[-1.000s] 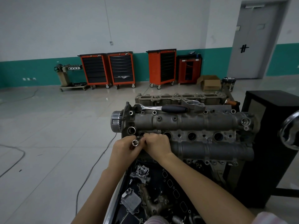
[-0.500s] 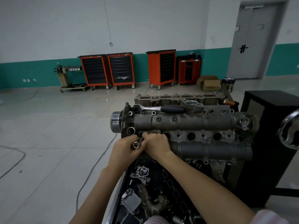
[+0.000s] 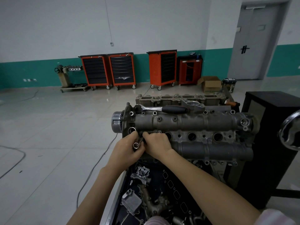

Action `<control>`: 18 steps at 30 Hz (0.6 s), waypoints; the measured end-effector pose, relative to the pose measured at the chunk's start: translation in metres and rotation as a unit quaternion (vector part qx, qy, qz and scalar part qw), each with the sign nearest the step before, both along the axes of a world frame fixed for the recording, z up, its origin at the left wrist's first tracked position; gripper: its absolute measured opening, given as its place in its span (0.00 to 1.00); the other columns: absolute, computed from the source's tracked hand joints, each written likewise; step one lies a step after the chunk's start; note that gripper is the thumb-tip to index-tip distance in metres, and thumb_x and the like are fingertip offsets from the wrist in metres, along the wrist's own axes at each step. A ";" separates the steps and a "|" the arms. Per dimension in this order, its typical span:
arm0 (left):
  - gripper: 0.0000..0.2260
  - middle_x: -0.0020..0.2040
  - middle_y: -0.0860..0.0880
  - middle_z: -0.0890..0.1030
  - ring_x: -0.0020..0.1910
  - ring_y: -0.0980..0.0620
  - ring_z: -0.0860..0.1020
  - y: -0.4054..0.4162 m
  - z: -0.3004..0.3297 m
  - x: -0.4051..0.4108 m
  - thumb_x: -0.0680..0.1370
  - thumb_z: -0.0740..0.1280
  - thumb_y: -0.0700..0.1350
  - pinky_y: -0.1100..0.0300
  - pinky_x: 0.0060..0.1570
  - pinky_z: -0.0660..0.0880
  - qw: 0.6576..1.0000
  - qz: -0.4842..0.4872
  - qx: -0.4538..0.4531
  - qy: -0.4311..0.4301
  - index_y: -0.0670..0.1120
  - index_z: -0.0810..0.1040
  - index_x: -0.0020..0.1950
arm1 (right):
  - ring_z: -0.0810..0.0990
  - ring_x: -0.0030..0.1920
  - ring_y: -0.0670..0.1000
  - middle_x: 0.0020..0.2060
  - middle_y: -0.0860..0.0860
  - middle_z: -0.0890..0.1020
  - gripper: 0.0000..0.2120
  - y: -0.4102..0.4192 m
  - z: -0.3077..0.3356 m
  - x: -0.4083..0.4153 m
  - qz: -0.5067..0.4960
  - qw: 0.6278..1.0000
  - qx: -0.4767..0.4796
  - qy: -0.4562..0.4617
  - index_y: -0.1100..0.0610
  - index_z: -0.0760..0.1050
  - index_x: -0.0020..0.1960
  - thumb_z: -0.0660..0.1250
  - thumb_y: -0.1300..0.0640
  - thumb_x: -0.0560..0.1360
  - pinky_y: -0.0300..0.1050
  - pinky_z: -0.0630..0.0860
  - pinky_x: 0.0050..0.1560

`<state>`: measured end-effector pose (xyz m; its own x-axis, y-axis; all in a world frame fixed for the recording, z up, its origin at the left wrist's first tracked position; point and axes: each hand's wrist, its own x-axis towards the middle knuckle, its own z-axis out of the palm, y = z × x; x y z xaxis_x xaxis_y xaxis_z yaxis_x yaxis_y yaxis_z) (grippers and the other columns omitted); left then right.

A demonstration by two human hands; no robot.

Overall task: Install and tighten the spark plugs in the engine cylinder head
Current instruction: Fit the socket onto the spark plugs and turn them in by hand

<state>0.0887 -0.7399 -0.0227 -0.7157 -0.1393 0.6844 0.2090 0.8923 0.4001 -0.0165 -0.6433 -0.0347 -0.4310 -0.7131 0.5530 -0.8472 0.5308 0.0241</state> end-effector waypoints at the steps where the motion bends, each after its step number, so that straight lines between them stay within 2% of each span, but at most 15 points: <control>1: 0.21 0.25 0.55 0.64 0.27 0.56 0.67 0.000 0.000 -0.001 0.73 0.69 0.43 0.66 0.26 0.61 1.000 0.009 0.002 -0.001 0.54 0.56 0.33 | 0.80 0.44 0.60 0.43 0.57 0.81 0.10 0.001 0.001 0.000 -0.002 1.000 0.004 -0.002 0.59 0.70 0.52 0.56 0.54 0.76 0.46 0.62 0.34; 3: 0.22 0.24 0.55 0.62 0.26 0.55 0.67 0.000 0.001 -0.002 0.72 0.71 0.46 0.67 0.25 0.61 1.000 0.021 0.008 0.005 0.54 0.56 0.32 | 0.80 0.42 0.60 0.42 0.57 0.82 0.09 0.001 0.004 0.002 -0.014 1.000 0.005 -0.006 0.60 0.72 0.50 0.57 0.55 0.76 0.46 0.63 0.34; 4: 0.23 0.23 0.55 0.61 0.26 0.55 0.67 0.000 0.002 -0.002 0.71 0.72 0.46 0.67 0.25 0.62 1.000 0.023 0.008 0.011 0.54 0.56 0.32 | 0.81 0.38 0.59 0.39 0.57 0.82 0.08 0.002 0.006 0.005 -0.019 1.000 0.000 0.001 0.60 0.73 0.47 0.61 0.56 0.74 0.45 0.64 0.32; 5: 0.24 0.23 0.55 0.61 0.25 0.54 0.66 0.000 0.002 -0.002 0.71 0.73 0.46 0.66 0.25 0.62 1.000 0.025 0.006 0.017 0.53 0.56 0.31 | 0.80 0.31 0.57 0.32 0.56 0.81 0.07 0.004 0.008 0.007 -0.028 0.999 -0.013 0.016 0.60 0.75 0.41 0.68 0.56 0.69 0.42 0.65 0.28; 7: 0.23 0.22 0.54 0.61 0.22 0.56 0.60 -0.001 0.002 -0.003 0.71 0.74 0.46 0.63 0.24 0.61 0.999 0.033 0.004 0.033 0.49 0.58 0.29 | 0.74 0.18 0.53 0.19 0.51 0.76 0.13 0.004 0.010 0.011 -0.039 0.998 -0.034 0.035 0.57 0.74 0.29 0.78 0.55 0.56 0.34 0.62 0.20; 9: 0.23 0.21 0.52 0.62 0.23 0.56 0.59 -0.001 0.002 -0.003 0.71 0.73 0.47 0.62 0.22 0.60 0.998 0.039 0.008 0.045 0.46 0.60 0.28 | 0.71 0.15 0.51 0.16 0.50 0.73 0.16 0.004 0.010 0.011 -0.043 0.997 -0.049 0.030 0.56 0.73 0.26 0.80 0.53 0.52 0.31 0.62 0.19; 12: 0.22 0.21 0.55 0.58 0.23 0.55 0.60 0.003 0.001 -0.003 0.73 0.67 0.52 0.66 0.23 0.56 0.998 0.037 0.008 0.052 0.49 0.57 0.28 | 0.74 0.17 0.53 0.18 0.51 0.75 0.14 0.003 0.007 0.011 -0.043 0.997 -0.057 0.024 0.57 0.73 0.28 0.78 0.54 0.56 0.34 0.63 0.19; 15: 0.21 0.22 0.55 0.59 0.22 0.58 0.61 0.004 -0.004 -0.003 0.74 0.67 0.48 0.68 0.24 0.57 0.998 0.039 -0.001 0.039 0.56 0.55 0.31 | 0.80 0.32 0.59 0.32 0.59 0.81 0.10 0.002 0.003 0.007 -0.016 0.998 -0.054 -0.021 0.62 0.72 0.43 0.65 0.54 0.72 0.43 0.64 0.29; 16: 0.23 0.22 0.55 0.60 0.22 0.59 0.62 0.003 -0.006 -0.002 0.74 0.68 0.45 0.67 0.25 0.57 0.999 0.040 -0.003 0.032 0.56 0.54 0.32 | 0.81 0.37 0.60 0.37 0.59 0.82 0.11 0.002 0.002 0.005 -0.016 0.999 -0.042 -0.025 0.62 0.70 0.48 0.60 0.53 0.74 0.44 0.63 0.31; 18: 0.23 0.24 0.55 0.62 0.23 0.57 0.63 0.001 -0.007 -0.001 0.74 0.69 0.43 0.65 0.25 0.58 0.999 0.039 -0.006 0.017 0.56 0.55 0.34 | 0.81 0.41 0.60 0.41 0.58 0.81 0.13 0.001 0.000 0.002 -0.009 0.999 -0.033 -0.009 0.61 0.67 0.52 0.56 0.52 0.75 0.45 0.63 0.33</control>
